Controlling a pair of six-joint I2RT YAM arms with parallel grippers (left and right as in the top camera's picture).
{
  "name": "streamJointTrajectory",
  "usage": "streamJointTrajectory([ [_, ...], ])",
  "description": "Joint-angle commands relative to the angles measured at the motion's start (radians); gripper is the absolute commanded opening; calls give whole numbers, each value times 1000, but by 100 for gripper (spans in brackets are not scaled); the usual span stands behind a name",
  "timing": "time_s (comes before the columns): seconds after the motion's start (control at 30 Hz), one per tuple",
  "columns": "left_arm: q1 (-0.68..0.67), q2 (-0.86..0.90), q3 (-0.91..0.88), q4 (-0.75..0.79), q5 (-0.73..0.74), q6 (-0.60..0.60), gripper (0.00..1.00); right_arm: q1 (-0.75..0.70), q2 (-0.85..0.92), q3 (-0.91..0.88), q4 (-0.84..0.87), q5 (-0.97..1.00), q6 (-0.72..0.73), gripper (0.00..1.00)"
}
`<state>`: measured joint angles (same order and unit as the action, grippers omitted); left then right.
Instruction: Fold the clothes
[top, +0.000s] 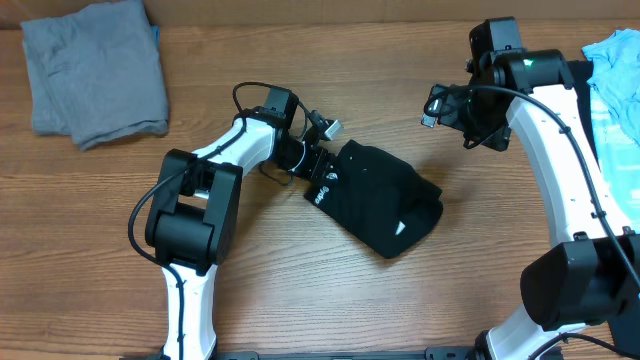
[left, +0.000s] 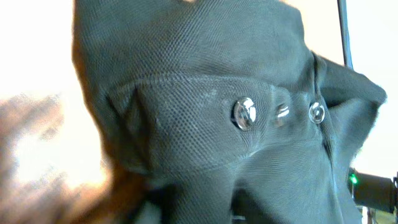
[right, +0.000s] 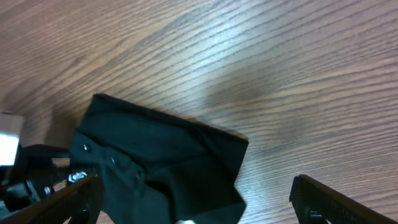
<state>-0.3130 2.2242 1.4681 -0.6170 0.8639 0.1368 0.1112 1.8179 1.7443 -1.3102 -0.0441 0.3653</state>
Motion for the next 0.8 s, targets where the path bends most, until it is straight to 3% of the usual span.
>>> streamJointTrajectory([
  [0.0,-2,11,1,39,-11,-48,4,-2,2,-34,8,10,-2,100],
  [0.1,-2,11,1,51,-58,-74,4,-2,3,-47,8,10,-2,100],
  [0.37,77,11,51,109,-359,-129,4,-2,3,-56,-2,10,-2,100],
  [0.53,168,11,108,151,-525,-27,4,-2,3,-56,-16,10,-2,100],
  [0.77,314,11,150,241,-602,80,4,-2,3,-56,-63,10,-21,100],
])
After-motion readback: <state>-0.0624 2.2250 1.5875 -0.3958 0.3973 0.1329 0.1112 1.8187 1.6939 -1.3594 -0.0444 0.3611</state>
